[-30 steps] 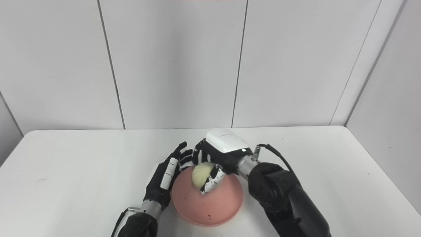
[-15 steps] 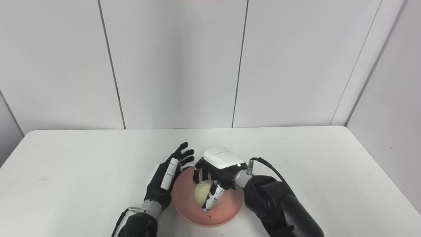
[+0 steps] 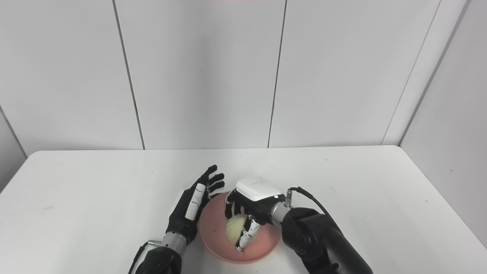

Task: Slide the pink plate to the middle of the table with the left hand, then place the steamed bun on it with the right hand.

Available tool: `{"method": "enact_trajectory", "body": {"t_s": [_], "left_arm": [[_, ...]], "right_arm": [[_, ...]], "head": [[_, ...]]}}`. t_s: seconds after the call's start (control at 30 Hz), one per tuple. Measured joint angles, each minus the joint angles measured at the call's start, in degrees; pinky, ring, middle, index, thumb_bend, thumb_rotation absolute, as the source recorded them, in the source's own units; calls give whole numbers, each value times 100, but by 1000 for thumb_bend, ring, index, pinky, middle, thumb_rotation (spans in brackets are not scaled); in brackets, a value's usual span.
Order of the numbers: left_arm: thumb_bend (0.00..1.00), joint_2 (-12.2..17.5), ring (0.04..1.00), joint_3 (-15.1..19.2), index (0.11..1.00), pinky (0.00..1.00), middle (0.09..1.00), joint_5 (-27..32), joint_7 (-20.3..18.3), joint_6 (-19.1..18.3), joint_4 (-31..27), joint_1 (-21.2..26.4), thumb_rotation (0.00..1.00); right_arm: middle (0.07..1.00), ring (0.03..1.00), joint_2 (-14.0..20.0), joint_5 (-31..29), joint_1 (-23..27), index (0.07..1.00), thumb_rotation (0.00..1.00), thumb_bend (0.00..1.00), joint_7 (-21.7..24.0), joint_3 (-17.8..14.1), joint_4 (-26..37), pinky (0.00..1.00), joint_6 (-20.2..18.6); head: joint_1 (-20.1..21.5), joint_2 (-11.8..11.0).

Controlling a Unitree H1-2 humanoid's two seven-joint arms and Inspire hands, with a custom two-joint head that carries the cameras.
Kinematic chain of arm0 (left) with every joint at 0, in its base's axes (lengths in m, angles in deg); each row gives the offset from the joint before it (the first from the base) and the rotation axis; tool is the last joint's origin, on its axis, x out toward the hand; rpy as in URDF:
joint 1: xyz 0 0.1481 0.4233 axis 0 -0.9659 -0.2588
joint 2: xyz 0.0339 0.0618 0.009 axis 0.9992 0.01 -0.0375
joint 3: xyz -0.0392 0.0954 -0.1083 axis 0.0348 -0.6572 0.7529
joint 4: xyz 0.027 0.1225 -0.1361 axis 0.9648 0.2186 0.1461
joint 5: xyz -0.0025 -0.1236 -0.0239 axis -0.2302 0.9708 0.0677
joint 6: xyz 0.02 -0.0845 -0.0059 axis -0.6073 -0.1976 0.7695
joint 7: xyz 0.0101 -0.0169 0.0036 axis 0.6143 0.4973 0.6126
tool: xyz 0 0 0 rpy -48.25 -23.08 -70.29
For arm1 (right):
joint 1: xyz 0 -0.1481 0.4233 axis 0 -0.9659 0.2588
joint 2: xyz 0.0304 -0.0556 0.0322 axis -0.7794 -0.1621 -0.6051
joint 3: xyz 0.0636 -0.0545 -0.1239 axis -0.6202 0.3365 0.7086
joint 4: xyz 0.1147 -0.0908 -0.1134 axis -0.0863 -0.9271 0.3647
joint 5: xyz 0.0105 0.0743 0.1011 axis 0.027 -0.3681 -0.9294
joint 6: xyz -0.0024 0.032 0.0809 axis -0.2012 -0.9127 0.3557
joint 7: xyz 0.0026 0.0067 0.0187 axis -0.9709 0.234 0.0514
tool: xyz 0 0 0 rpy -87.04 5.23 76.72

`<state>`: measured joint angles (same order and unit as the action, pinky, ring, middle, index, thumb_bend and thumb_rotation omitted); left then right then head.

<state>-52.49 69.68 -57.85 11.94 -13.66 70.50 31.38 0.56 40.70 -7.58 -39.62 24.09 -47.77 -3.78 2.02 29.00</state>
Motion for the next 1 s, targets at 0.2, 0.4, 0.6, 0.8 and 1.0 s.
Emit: {"method": "enact_trajectory", "body": {"t_s": [0.2,0.4,0.6,0.8,1.0], "left_arm": [[799,0,851,-2,878,730,859,-3,8,-2,-4,0,927],[790,1,837,-2,877,721,845,-3,9,-27,-17,-1,925],[810,2,841,-1,875,724,853,-3,9,-46,-23,-1,925],[814,0,855,-4,877,741,864,-2,4,-100,-73,-11,921],[830,9,853,12,883,750,857,-1,-14,-82,-56,-18,915]], "right_arm": [[809,799,55,146,-36,717,455,1000,30,35,104,716,1],[857,850,105,69,-63,806,490,1000,44,-6,250,787,10],[845,836,102,-133,-174,822,502,1000,28,-153,381,769,11],[776,740,-1,-703,-614,799,541,911,-772,-753,461,640,421],[715,649,-699,-1946,-1469,755,621,768,-2817,-1860,-291,546,1990]], "head": [[0,9],[17,9],[26,0],[9,9],[-9,-9]]}}
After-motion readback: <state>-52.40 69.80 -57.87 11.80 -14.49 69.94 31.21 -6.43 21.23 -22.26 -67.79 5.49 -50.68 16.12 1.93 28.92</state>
